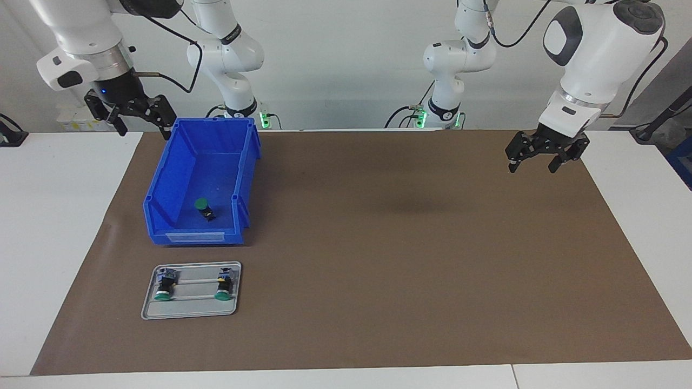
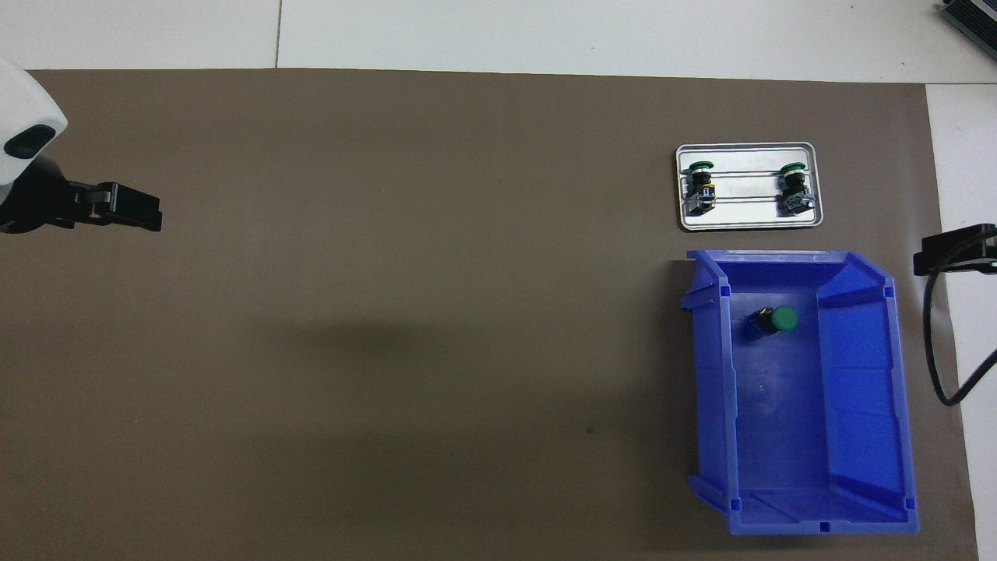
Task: Place and press button with both arms
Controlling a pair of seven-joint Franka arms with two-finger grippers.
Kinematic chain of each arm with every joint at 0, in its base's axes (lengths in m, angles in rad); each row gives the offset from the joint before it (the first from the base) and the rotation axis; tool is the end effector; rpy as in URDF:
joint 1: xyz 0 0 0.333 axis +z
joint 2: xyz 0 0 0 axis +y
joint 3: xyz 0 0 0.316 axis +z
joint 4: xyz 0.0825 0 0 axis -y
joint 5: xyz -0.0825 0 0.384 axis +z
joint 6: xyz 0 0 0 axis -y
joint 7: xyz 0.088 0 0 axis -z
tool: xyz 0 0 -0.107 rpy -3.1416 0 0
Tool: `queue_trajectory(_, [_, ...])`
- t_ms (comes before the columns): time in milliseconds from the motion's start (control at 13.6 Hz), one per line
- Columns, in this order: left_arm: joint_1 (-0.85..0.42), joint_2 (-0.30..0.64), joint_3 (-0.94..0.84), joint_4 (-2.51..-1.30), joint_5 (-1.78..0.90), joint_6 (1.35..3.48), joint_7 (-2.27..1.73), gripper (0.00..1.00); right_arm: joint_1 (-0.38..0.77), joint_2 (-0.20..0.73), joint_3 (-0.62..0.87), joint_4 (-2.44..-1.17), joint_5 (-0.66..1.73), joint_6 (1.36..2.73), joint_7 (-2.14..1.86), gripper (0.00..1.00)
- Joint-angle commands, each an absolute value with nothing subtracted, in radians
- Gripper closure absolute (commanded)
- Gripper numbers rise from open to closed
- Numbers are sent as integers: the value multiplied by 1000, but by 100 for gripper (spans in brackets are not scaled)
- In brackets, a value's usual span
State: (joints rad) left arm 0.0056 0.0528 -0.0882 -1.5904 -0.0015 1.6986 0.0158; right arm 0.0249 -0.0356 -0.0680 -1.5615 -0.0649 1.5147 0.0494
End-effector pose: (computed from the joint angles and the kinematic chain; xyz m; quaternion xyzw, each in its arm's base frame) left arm 0.5799 -0.0468 0.5969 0.9984 -0.0490 0.0277 0.0040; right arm 0.5371 -0.0311 0.6436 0.9984 -0.0478 -0.0055 0.0312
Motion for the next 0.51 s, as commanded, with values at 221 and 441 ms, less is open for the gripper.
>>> queue_trajectory(221, [12,23,-94,-1621,17,1698,5,0,20,-61,-48,-1614,-77,1535,20,0])
queue_trajectory(441, [12,23,-94,-1621,17,1698,5,0,17,-61,-48,-1612,-77,1531,15,0])
